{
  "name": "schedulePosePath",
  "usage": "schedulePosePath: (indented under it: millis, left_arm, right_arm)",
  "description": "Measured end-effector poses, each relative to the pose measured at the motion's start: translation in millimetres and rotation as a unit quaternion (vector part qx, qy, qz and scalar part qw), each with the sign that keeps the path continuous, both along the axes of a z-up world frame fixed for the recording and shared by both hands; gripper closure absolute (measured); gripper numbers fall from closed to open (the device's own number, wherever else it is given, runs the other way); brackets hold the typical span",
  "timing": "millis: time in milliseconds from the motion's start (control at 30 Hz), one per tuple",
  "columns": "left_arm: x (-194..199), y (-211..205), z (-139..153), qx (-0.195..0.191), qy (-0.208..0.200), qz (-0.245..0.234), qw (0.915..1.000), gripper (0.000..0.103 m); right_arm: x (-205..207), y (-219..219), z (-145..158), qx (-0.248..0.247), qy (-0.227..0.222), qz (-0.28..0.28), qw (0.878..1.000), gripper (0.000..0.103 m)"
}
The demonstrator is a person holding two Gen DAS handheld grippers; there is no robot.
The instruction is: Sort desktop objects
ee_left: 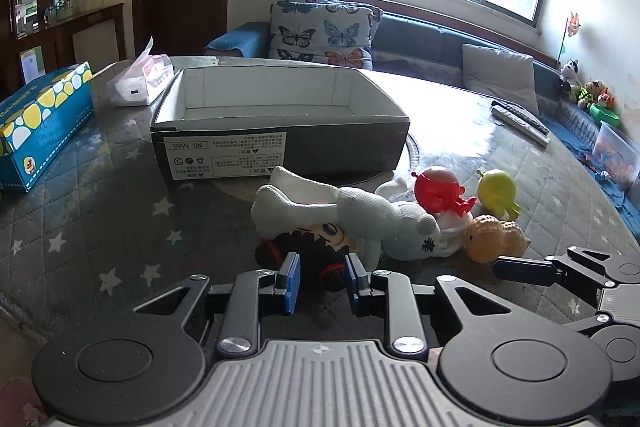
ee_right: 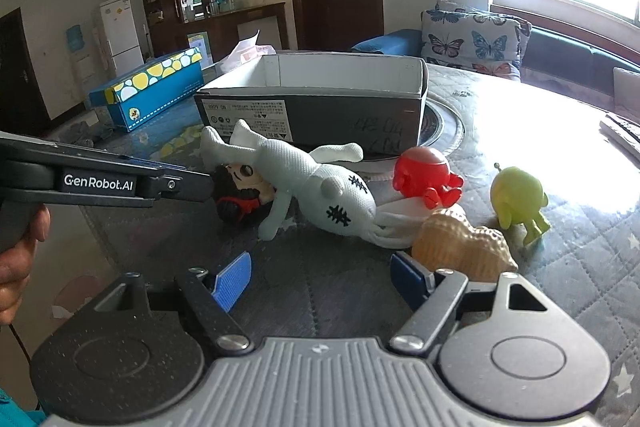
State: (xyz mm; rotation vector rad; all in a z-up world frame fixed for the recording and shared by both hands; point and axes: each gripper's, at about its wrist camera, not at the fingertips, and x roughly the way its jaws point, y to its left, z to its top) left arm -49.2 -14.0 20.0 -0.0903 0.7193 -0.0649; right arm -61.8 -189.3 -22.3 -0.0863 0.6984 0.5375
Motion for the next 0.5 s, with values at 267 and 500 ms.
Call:
schedulePosePath:
  millis: [267, 500]
  left_arm:
    - [1.8, -2.7, 0.1, 0.004, 0.004, -0.003, 1.0000, 0.076]
    - [5.6, -2.7, 1.7, 0.010, 0.003, -0.004, 0.9999, 0.076]
  right_arm:
    - [-1.1, 3.4, -2.7, -0.003, -0.001, 0.000, 1.000, 0.025]
    - [5.7, 4.4, -4.0, -0.003, 0.003, 0.000, 1.000, 0.028]
